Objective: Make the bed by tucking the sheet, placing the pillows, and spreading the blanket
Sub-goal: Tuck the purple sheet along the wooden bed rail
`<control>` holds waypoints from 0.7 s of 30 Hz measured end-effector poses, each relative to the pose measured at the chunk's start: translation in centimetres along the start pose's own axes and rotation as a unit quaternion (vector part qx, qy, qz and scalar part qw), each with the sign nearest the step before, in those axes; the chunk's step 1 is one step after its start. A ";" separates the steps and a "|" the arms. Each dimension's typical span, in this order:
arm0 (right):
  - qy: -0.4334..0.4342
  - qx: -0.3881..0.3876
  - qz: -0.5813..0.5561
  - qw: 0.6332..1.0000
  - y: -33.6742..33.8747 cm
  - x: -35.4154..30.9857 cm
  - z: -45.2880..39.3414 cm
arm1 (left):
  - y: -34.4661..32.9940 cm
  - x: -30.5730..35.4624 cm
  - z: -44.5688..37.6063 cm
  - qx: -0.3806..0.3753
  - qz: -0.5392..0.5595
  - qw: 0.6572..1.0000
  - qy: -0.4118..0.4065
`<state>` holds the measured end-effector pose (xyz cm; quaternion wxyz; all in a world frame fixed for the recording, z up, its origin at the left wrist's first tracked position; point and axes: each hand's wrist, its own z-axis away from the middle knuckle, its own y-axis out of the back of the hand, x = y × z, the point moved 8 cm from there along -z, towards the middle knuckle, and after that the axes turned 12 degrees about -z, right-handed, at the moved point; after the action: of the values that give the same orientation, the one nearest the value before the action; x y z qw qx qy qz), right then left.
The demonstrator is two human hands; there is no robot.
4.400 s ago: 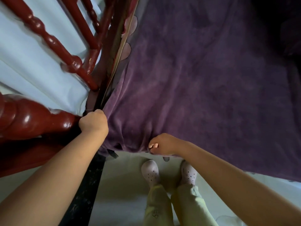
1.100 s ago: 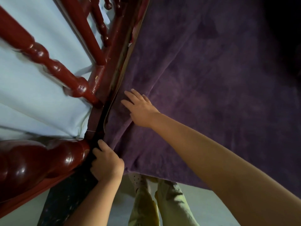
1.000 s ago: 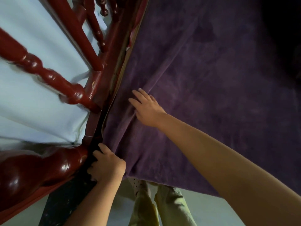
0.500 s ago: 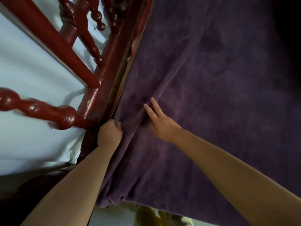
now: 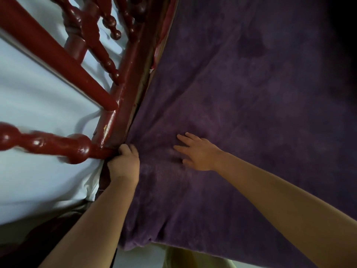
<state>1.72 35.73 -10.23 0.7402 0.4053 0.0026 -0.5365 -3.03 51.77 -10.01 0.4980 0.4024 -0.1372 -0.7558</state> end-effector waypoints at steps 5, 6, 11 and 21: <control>0.019 0.048 -0.082 0.995 4.0 2.2 0.0 | 5.0 -0.4 -3.3 -0.028 0.028 0.997 0.059; 0.017 0.057 -0.083 0.995 4.8 2.9 0.0 | 6.2 -0.6 -4.0 -0.023 0.023 0.998 0.062; 0.000 0.109 -0.091 0.990 9.5 7.6 -0.8 | 12.8 -0.2 -7.5 0.009 0.089 0.995 0.048; -0.090 0.181 -0.135 0.970 18.0 16.2 -2.8 | 22.5 0.0 -17.3 0.034 0.231 0.972 0.038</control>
<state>24.14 26.28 -8.47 0.5724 0.4786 -0.1062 -0.6573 24.30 44.64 -7.31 0.6499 0.4051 -0.2334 -0.5992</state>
